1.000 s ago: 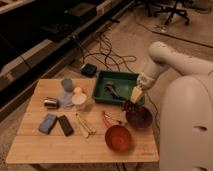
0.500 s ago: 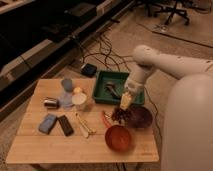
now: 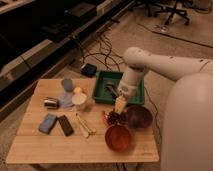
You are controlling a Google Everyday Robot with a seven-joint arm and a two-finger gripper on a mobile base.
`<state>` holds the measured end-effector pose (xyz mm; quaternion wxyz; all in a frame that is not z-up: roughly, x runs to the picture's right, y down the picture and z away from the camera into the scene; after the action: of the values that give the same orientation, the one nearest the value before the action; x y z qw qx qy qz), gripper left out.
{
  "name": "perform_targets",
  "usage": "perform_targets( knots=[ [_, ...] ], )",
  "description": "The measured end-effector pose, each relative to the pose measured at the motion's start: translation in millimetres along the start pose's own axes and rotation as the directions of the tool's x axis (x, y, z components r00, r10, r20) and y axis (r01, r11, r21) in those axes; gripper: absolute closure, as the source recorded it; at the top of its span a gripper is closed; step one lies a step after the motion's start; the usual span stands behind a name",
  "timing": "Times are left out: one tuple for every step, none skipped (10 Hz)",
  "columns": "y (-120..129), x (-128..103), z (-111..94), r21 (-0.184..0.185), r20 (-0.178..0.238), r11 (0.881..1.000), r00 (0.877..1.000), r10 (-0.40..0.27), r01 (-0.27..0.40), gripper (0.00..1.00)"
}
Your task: Place grapes in red bowl
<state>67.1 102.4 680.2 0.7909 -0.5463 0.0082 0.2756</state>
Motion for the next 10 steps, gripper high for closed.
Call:
perform_targets(
  knots=[
    [7.6,3.6,0.8,0.002,-0.007,1.000,1.000,-0.011,0.011,1.00],
    [17.3,8.4,2.9,0.005,-0.016,1.000,1.000,-0.025,0.025,1.00],
    [26.6,10.6,6.3,0.007,-0.027,0.999,0.999,-0.040,0.040,1.00],
    [34.9,11.0,13.4,0.004,-0.044,0.998,0.997,-0.058,0.058,1.00],
    [39.2,11.5,20.2,-0.003,-0.061,0.998,0.996,-0.070,0.070,0.97],
    [41.9,12.4,28.2,-0.013,-0.080,0.997,0.993,-0.082,0.081,0.89],
    [43.1,14.7,36.4,-0.025,-0.100,0.996,0.991,-0.091,0.089,0.80],
    [42.0,15.3,48.0,-0.031,-0.114,0.995,0.989,-0.097,0.094,0.68],
    [37.8,17.1,54.6,-0.035,-0.113,0.997,0.990,-0.078,0.075,0.58],
    [33.5,21.1,56.8,-0.037,-0.104,0.998,0.993,-0.055,0.051,0.50]
  ],
)
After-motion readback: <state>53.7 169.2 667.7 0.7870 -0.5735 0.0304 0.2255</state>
